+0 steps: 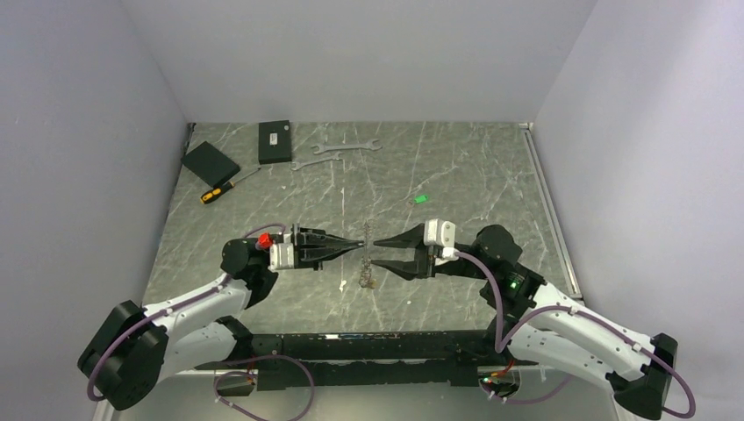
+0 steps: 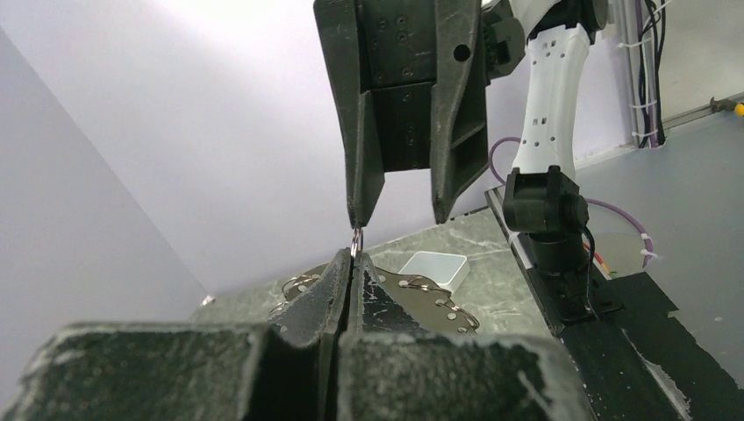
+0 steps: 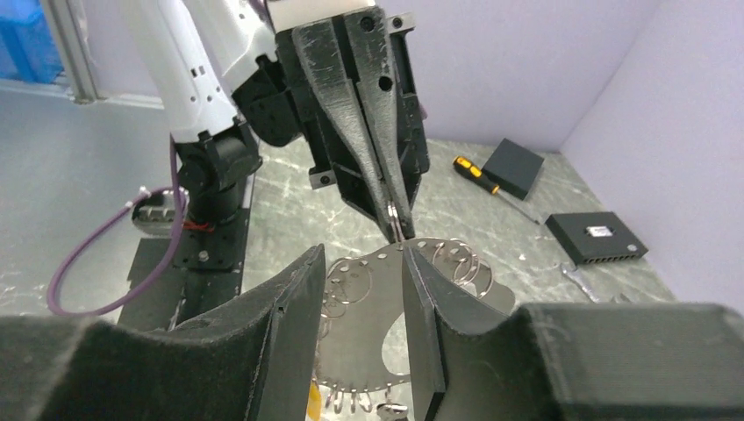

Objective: Put the keys on the keyring

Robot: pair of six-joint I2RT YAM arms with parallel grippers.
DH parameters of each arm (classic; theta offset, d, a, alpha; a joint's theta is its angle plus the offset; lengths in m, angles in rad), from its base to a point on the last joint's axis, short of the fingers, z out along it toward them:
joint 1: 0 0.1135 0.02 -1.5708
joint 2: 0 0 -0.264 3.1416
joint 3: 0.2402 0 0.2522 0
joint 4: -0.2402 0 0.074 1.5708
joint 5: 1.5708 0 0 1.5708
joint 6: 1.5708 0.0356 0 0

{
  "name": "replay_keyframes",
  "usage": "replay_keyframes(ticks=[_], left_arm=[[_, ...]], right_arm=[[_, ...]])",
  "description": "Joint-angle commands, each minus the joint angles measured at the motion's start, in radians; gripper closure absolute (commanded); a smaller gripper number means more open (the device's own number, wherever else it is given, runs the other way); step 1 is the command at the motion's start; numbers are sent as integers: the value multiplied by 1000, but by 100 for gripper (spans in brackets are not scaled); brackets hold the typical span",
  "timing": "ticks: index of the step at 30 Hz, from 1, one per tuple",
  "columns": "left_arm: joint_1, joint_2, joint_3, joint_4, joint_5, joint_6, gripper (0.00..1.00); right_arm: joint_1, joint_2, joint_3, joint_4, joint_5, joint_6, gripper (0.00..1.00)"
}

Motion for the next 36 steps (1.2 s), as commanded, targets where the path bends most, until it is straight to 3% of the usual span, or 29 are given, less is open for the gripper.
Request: replay_keyframes(ticks=[1,9,18,36], left_arm=[[-12,6,64,135,42,-39,100],[-31,5,102,104,58,-45,100],[-36,34,111,110,65,-43,100],[-36,75,115,111,29,-40,100]], right_arm=[[-2,-15,-9,144,28,11,58],[-2,48,16,192,-2,8,66],[-2,50,33,183,-16,-2,85],[-1,54,63,170,-68,9,82]])
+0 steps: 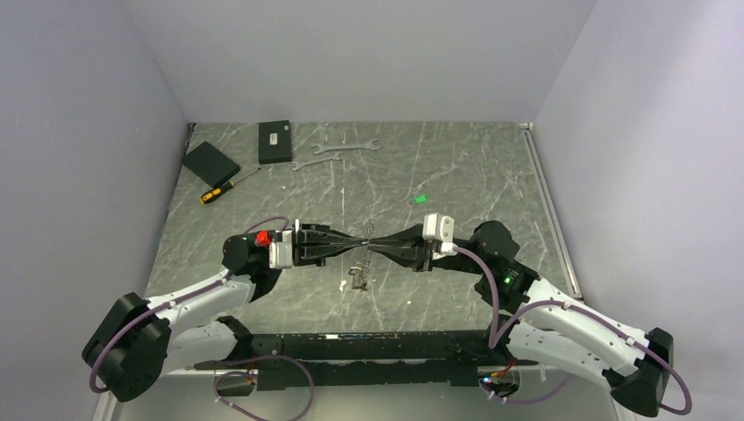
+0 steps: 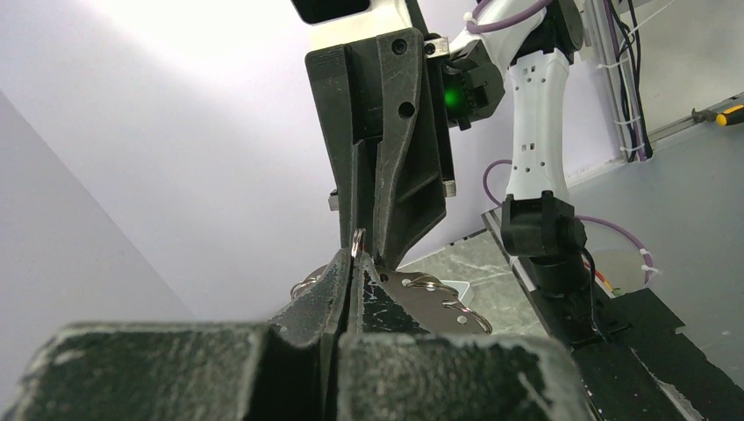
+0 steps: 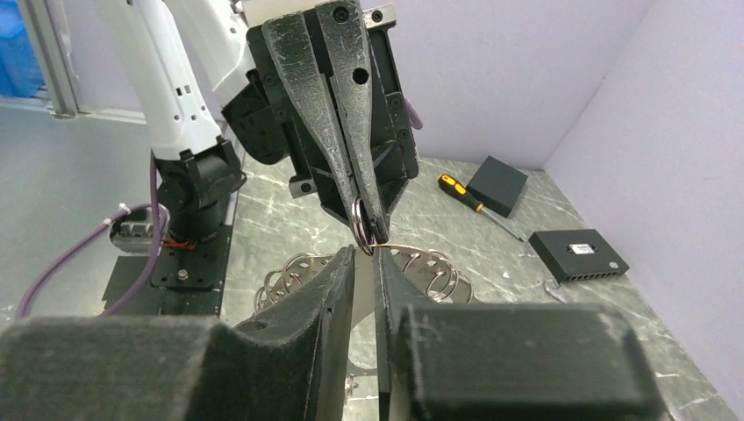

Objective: Put the keys on the keyring

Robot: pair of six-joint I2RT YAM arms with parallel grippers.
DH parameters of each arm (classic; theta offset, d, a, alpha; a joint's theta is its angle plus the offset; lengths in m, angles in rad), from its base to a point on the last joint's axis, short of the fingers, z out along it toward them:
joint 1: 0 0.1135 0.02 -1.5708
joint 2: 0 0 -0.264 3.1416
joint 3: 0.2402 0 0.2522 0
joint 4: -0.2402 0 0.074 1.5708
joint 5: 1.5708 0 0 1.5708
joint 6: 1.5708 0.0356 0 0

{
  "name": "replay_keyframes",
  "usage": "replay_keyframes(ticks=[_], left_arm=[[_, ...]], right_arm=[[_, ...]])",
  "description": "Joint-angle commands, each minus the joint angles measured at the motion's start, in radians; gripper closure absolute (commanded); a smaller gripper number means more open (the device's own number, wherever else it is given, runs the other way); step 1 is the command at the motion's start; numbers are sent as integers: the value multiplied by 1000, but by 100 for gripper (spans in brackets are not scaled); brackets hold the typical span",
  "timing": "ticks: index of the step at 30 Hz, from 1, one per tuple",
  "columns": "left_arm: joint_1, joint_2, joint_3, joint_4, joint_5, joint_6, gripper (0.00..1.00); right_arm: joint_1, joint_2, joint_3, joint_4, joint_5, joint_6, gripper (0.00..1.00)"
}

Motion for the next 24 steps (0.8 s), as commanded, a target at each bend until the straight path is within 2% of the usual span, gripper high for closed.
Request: replay_keyframes(ticks=[1,15,18,21,24], left_arm=[[-11,22,37,29,-18,-7,100],[-11,15,27,2,-20,7,100],[-11,21,27,-2,-17,8,100],[-11,28,27,-7,-12,10,100],[-11,26,23,-27,-15,21,90]], right_arm=[[13,5,63,54,-67,5,82],[13,-14,77,1,-67,-7,81],[13,-12,81,-1,-76,-3,85],[13,-6,86,-5,-84,-6,94],[13,-2,84,-8,-84,-10,100]])
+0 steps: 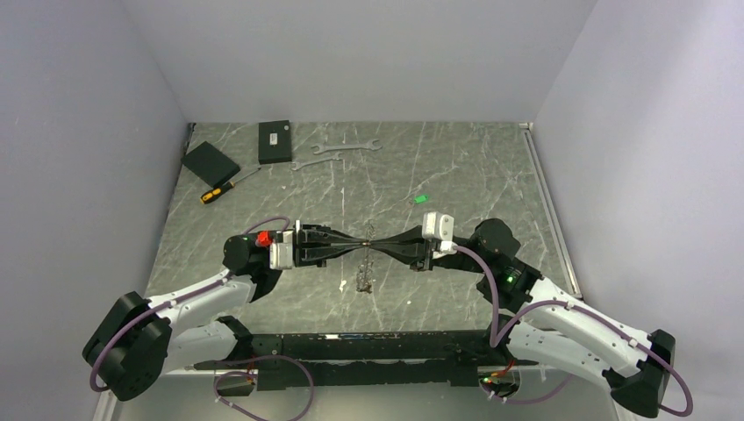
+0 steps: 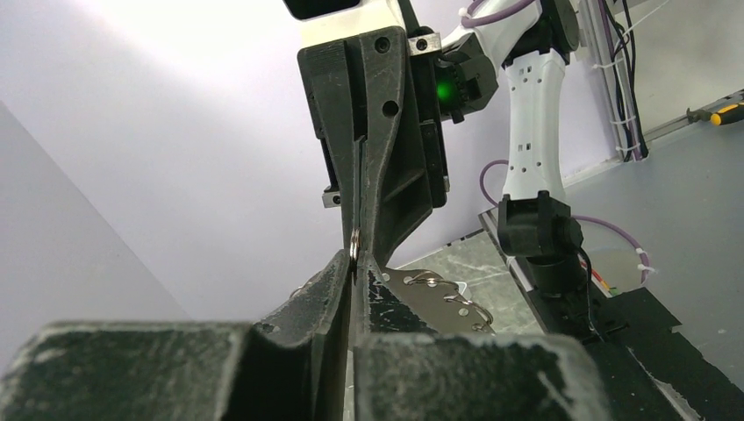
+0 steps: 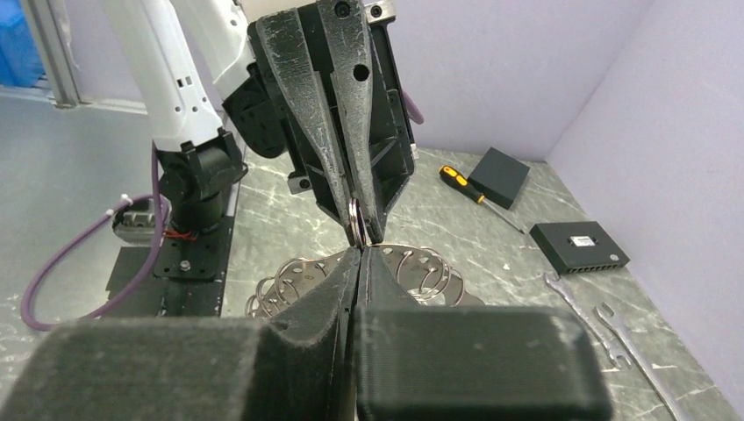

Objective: Put the keys on the keyring

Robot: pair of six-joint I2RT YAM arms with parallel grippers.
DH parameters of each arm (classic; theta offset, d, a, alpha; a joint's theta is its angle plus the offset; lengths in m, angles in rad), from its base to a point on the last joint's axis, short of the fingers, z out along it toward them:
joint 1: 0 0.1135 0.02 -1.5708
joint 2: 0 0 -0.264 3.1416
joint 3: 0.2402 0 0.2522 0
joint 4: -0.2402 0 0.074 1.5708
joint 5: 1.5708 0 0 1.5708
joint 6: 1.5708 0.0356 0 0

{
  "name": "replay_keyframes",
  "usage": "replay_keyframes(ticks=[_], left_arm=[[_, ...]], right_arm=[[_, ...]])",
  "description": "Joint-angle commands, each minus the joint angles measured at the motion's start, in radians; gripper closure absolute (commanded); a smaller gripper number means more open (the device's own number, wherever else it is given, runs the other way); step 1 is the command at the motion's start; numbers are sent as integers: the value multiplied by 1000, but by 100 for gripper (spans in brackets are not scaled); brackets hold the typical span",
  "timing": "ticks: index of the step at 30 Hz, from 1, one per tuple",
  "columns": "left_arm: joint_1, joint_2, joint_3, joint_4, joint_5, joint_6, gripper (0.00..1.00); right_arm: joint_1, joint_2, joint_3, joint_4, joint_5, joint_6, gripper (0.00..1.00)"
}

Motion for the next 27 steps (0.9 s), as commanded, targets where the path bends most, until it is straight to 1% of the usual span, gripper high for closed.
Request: replay_keyframes(ticks=[1,5,9,10,11,12,14,18,21,22,24,27], left_arm=[[-7,17,21,-46,-18,24,88],[-7,-14,13,-100,-24,44,74],[-7,-72,-6,-156,-63,66,51],[-7,-96,-9,-185,-66,75,48],[-7,-126,-6,-255,-70,103,47],[-6,-164,-2,-332,-71,126,46],[-7,-241,30,-542,-59,239,46],[-6,-377,125,-949,-57,398,49],[-7,-428,207,-1255,-86,543,53],[-7,-435,228,-1327,-95,583,54],[-7,-439,247,-1406,-112,617,54],[-7,-430,233,-1389,-128,601,55]], right_arm=[[18,2,53,54,-73,0,100],[18,1,47,47,-44,-7,100],[18,-2,35,38,8,-15,100],[18,-2,35,32,13,-17,100],[18,0,36,25,18,-20,100],[17,1,38,16,23,-22,100],[18,7,47,-6,29,-32,100],[21,19,76,-90,78,-79,100],[30,34,101,-164,142,-123,100],[33,40,103,-172,157,-130,100],[36,44,96,-163,156,-132,100],[38,42,82,-127,138,-119,100]])
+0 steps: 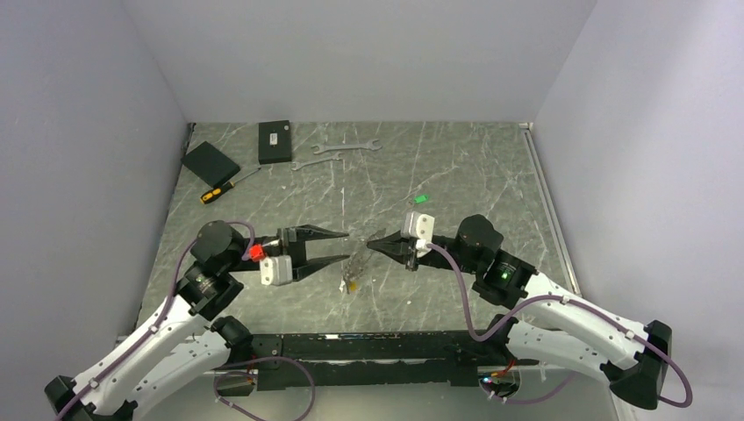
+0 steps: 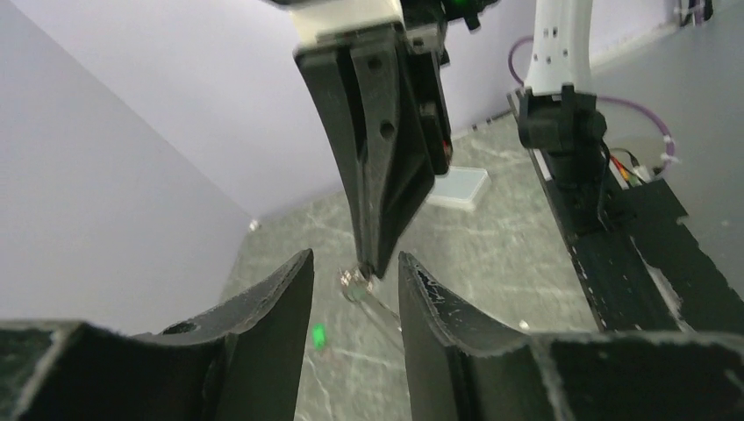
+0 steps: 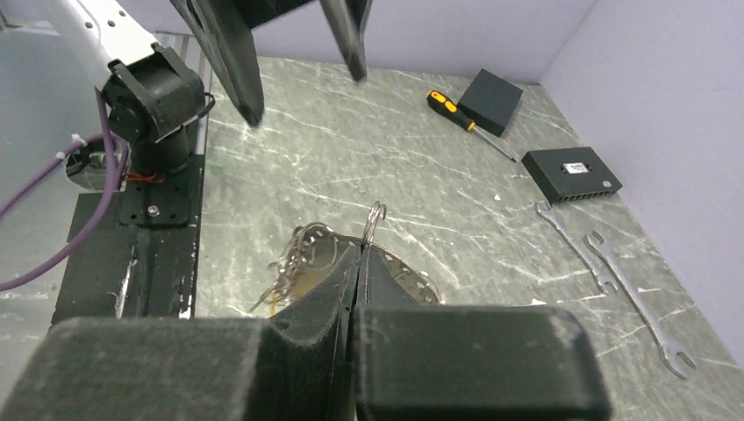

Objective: Put the keys on the keyring

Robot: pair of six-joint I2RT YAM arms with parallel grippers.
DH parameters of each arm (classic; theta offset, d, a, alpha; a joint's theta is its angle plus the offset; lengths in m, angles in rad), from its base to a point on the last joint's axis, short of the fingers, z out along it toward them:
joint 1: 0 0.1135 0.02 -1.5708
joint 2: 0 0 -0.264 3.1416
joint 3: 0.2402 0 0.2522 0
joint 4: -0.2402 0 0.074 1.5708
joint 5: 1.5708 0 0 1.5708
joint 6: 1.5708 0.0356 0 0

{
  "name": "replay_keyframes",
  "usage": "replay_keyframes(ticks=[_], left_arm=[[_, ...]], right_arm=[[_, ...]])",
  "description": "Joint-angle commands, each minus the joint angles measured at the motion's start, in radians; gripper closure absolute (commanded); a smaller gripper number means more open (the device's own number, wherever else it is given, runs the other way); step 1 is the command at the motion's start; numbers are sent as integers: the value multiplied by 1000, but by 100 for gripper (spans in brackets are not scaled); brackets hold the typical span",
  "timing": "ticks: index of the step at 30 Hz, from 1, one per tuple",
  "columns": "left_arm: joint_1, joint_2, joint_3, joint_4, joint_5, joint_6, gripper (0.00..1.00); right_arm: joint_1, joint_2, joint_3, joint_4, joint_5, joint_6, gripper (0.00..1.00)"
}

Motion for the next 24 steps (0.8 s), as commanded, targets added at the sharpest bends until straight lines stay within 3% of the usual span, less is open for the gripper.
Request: replay_keyframes(ticks=[1,7,13,19,24], left_arm=[[-5,22,-3,-170,-41,78,55],[-4,88,-53,-8,-78,29,62],[-5,122,-82,125,-160,6,62],[-5,91,-90,146,-187,-4,63],[-4,49,-62,58,-163,14,63]], right_arm=[[5,-10,35,60,12,-22,100],[5,-17,37,72,-28,-14,100],[6,-33,23,92,-87,-2,100],[6,-27,22,81,-84,-7,100],[6,-12,19,86,-80,-8,100]])
